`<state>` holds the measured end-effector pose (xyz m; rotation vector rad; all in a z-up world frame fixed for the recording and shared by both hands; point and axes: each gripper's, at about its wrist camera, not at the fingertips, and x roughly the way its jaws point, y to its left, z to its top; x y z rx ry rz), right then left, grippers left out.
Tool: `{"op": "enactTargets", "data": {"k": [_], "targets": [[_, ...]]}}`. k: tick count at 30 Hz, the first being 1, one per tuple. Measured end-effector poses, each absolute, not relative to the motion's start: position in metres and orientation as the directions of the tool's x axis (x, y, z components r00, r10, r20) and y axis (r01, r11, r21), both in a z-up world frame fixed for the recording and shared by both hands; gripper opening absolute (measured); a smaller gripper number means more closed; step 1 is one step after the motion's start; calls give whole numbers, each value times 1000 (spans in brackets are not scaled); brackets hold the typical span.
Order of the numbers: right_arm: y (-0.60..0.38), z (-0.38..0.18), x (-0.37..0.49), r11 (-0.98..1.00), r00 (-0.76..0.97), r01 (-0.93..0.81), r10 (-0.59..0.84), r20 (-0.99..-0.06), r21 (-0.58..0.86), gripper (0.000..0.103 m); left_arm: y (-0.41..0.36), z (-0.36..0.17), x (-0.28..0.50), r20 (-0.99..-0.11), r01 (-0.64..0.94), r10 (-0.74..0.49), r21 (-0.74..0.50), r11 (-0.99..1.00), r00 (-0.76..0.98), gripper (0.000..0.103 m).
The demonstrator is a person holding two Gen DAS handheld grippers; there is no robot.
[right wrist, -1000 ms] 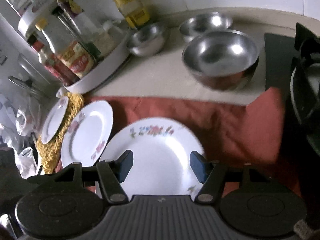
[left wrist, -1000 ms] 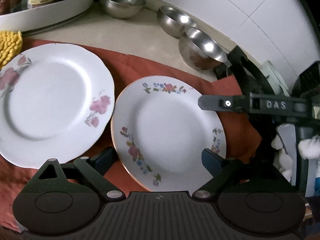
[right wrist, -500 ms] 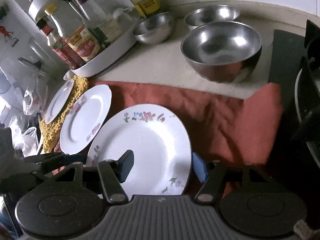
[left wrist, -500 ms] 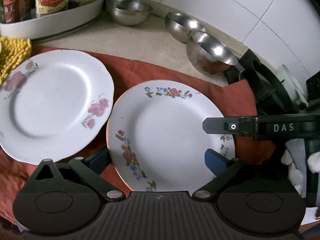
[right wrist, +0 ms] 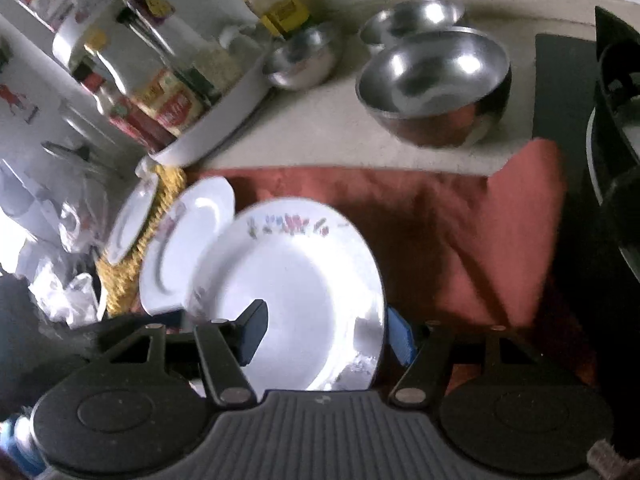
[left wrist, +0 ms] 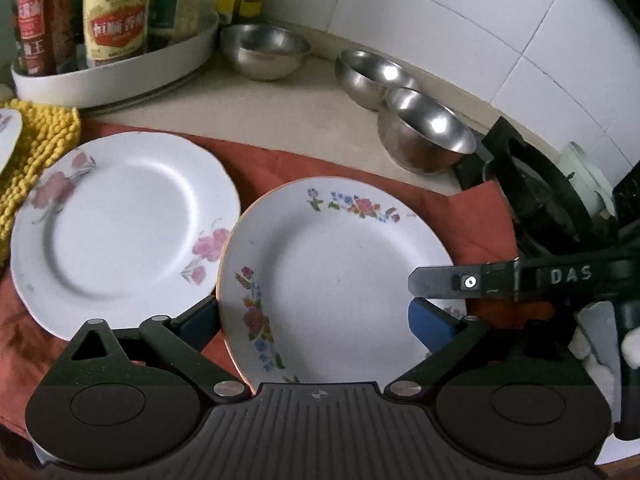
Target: Organize plates and bowls
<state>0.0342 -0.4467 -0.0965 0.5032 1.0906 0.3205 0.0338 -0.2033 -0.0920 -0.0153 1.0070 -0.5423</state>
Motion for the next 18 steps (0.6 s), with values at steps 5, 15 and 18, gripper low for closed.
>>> {"op": "enactTargets", "data": {"k": [5, 15, 18], "targets": [[-443, -94, 35, 830, 454, 1, 497, -739, 558, 60, -195, -89, 38, -793, 403, -434, -263, 877, 427, 100], [-421, -84, 50, 824, 455, -26, 514, -727, 566, 60, -172, -75, 49, -771, 352, -411, -258, 900, 487, 100], [-412, -79, 58, 822, 457, -47, 523, -720, 568, 60, -164, -70, 53, -763, 332, -400, -255, 908, 508, 100]]}}
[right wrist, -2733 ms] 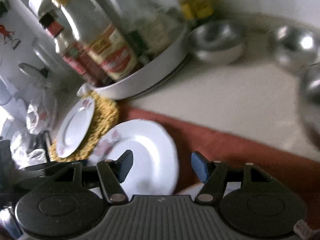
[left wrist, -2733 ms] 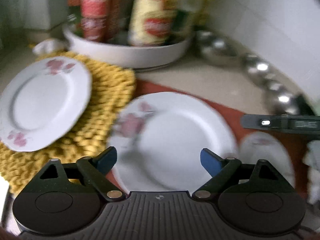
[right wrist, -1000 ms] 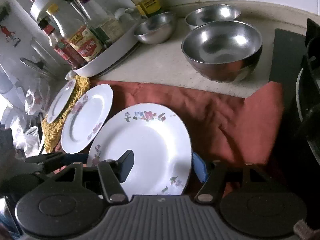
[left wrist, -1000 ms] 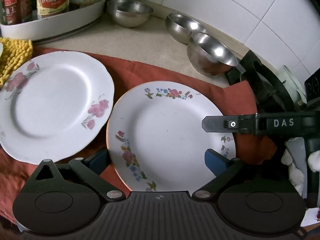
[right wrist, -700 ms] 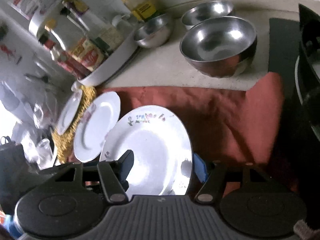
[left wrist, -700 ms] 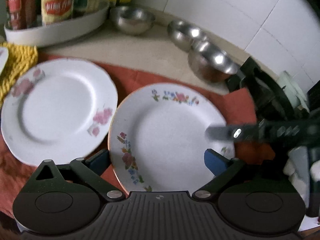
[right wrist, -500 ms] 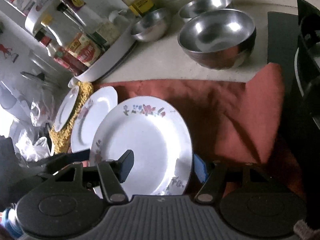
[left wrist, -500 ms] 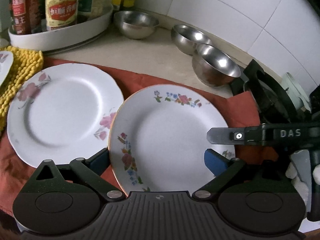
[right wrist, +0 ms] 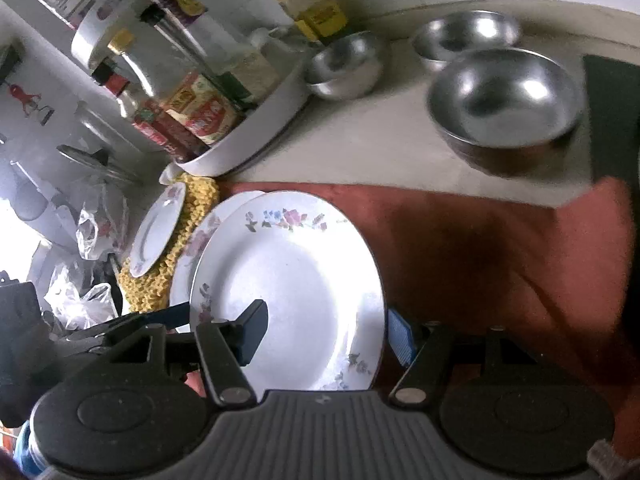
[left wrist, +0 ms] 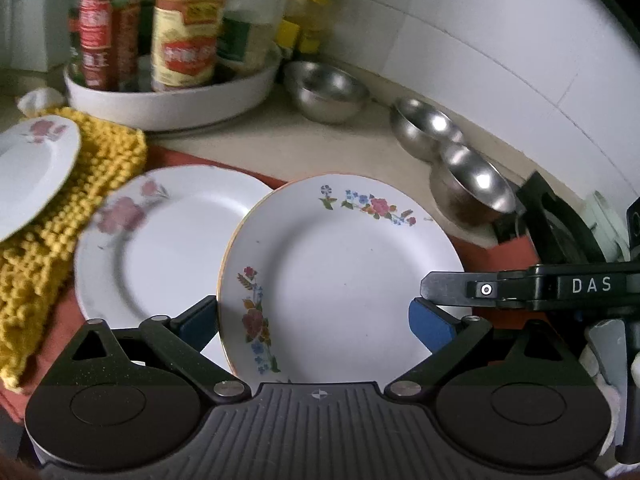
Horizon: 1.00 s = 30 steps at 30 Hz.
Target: Organize plates and bowls
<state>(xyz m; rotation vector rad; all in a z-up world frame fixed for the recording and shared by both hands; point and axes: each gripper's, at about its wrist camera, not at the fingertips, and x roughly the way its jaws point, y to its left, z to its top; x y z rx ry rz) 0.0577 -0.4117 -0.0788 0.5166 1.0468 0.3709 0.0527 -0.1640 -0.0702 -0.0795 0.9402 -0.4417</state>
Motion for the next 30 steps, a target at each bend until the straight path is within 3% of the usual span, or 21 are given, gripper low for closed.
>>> {"op": "enactTargets", "data": {"k": [30], "targets": [[-322, -70, 129, 804, 414, -154, 580, -702, 574, 60, -86, -59, 100, -750, 201, -299, -223, 954, 589, 100]]}}
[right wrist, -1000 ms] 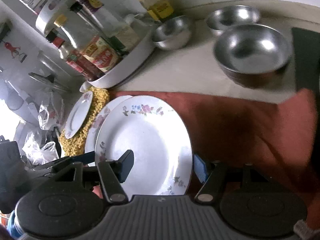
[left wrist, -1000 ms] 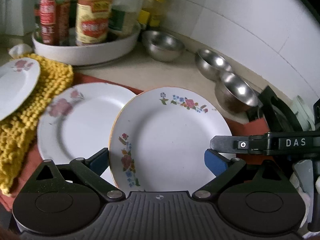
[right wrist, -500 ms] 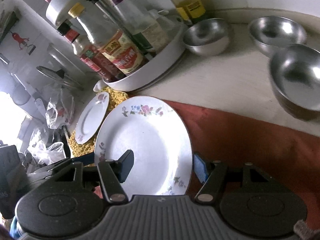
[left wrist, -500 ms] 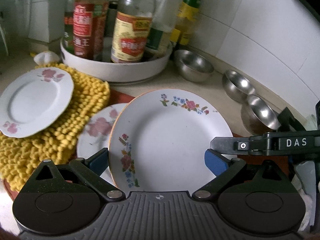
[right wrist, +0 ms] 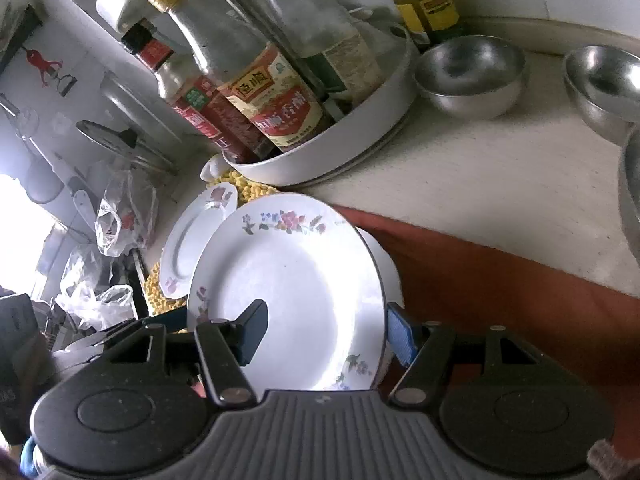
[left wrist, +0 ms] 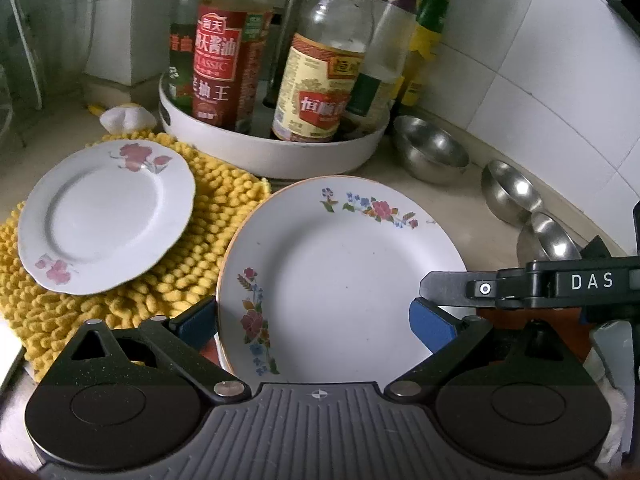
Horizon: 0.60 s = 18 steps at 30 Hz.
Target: Organize plates and bowls
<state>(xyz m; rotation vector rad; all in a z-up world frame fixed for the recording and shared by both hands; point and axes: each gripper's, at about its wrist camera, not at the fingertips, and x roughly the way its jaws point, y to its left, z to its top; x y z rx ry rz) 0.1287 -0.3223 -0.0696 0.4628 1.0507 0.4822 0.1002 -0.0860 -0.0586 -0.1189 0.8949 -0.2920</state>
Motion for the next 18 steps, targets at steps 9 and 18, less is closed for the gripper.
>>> {"op": "enactTargets", "data": {"k": [9, 18], "targets": [[-309, -72, 140, 808, 405, -148, 576, -710, 570, 60, -77, -63, 109, -755, 192, -288, -215, 957, 589, 100], [-301, -77, 148, 821, 405, -143, 557, -725, 552, 60, -77, -73, 120, -772, 187, -287, -219, 958, 567, 100]]}}
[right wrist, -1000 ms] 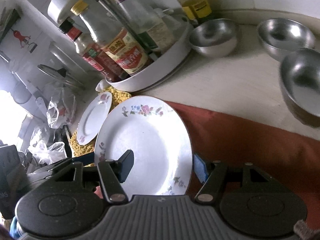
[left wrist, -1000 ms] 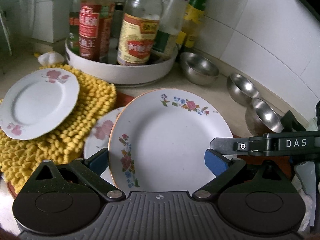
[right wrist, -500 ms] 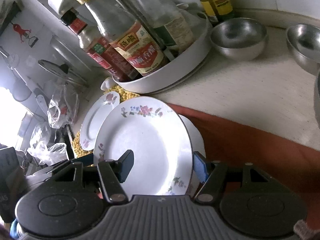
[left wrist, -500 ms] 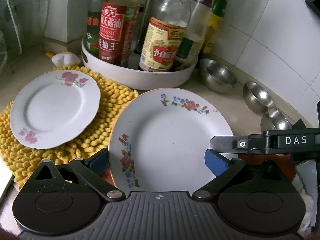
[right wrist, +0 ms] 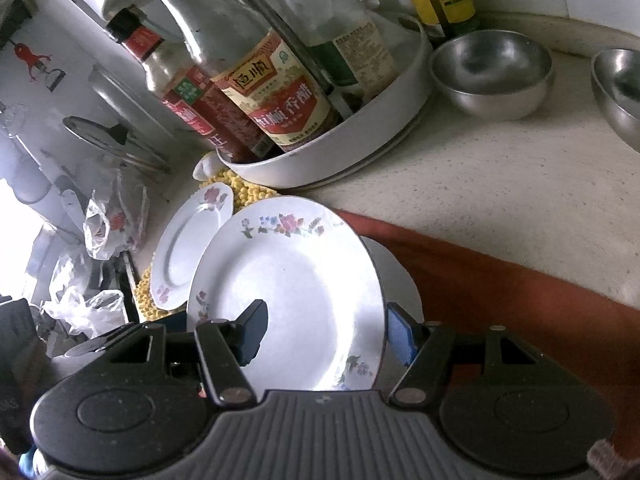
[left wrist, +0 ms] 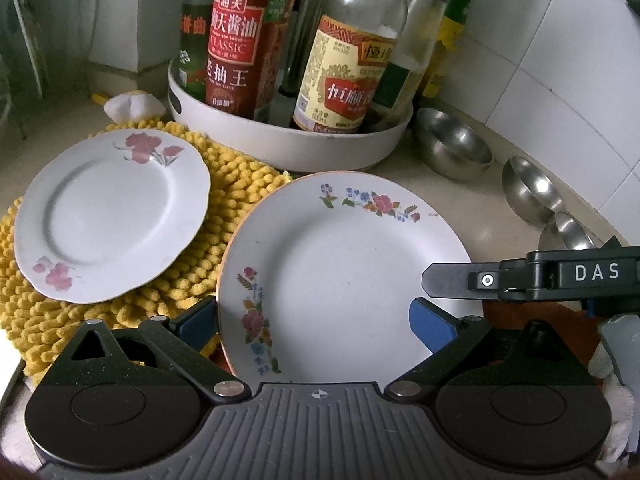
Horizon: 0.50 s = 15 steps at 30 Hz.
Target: Organize plates and bowls
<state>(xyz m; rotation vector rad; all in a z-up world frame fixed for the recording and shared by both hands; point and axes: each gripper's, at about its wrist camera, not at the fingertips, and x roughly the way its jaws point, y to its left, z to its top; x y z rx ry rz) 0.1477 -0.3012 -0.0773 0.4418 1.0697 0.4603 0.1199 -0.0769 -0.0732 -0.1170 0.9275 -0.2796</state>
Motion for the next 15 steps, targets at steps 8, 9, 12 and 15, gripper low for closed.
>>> {"op": "enactTargets", "data": {"k": [8, 9, 12, 15], "targets": [[-303, -81, 151, 838, 409, -123, 531, -742, 532, 60, -85, -80, 124, -787, 201, -291, -215, 956, 545, 100], [-303, -81, 151, 839, 410, -118, 528, -744, 531, 60, -85, -81, 125, -788, 200, -290, -215, 956, 543, 100], [-304, -82, 151, 845, 410, -117, 519, -750, 522, 61, -87, -82, 127, -791, 201, -289, -212, 956, 539, 100], [-304, -81, 151, 851, 412, -116, 511, -754, 513, 61, -90, -83, 127, -792, 206, -293, -215, 955, 535, 100]]}}
